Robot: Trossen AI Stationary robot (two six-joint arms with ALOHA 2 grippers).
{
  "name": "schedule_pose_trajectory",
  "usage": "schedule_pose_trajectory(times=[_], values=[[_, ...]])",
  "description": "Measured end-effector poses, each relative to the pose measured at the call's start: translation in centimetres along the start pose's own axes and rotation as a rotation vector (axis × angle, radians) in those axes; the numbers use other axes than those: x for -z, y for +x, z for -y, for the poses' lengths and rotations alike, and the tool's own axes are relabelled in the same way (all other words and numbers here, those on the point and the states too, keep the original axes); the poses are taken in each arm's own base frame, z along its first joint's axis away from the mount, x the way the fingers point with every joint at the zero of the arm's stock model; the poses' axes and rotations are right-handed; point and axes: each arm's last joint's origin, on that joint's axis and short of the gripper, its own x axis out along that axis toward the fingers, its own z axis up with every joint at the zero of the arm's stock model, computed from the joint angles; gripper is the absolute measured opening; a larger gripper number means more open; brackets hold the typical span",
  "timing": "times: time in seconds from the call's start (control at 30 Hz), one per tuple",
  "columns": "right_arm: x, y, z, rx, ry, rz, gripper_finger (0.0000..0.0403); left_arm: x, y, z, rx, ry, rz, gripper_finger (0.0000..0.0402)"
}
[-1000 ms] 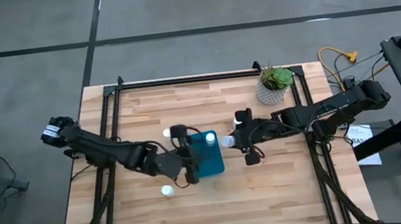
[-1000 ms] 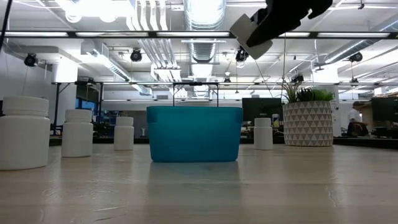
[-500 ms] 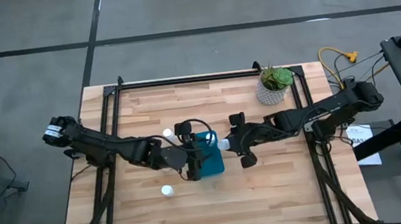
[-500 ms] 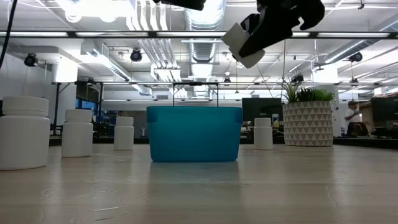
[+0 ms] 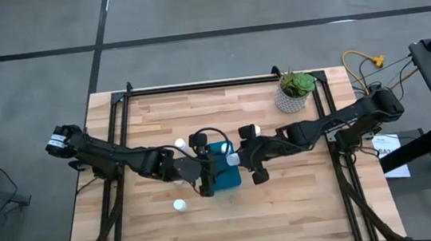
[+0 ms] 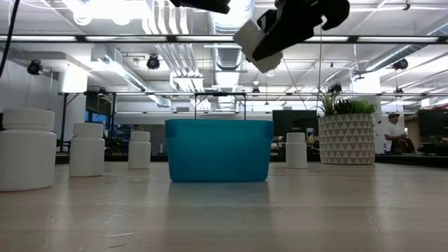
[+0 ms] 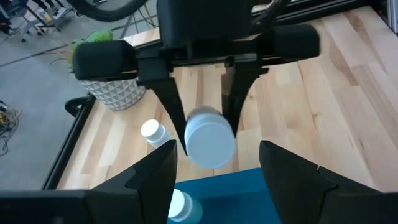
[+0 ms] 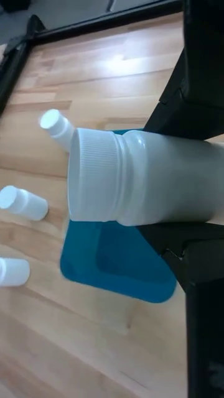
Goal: Pick and place pill bottles into a basket
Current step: Put the white pill bottle into the blue bin
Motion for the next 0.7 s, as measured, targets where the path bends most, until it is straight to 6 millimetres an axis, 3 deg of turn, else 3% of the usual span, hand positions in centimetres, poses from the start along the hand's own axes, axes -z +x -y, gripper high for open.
schedule_pose_trajectory(times=[0.27, 0.7], values=[[-0.9, -0.4, -0.6, -0.004, -0.022, 0.069, 0.015, 0.1, 0.3, -0.4, -0.012, -0.008, -0.006, 0.0211], [-1.2, -0.2, -0.6, 0.004, -0.035, 0.098, 0.0147, -0.3, 2.5, -0.1, 0.021, 0.014, -0.029, 0.0211]])
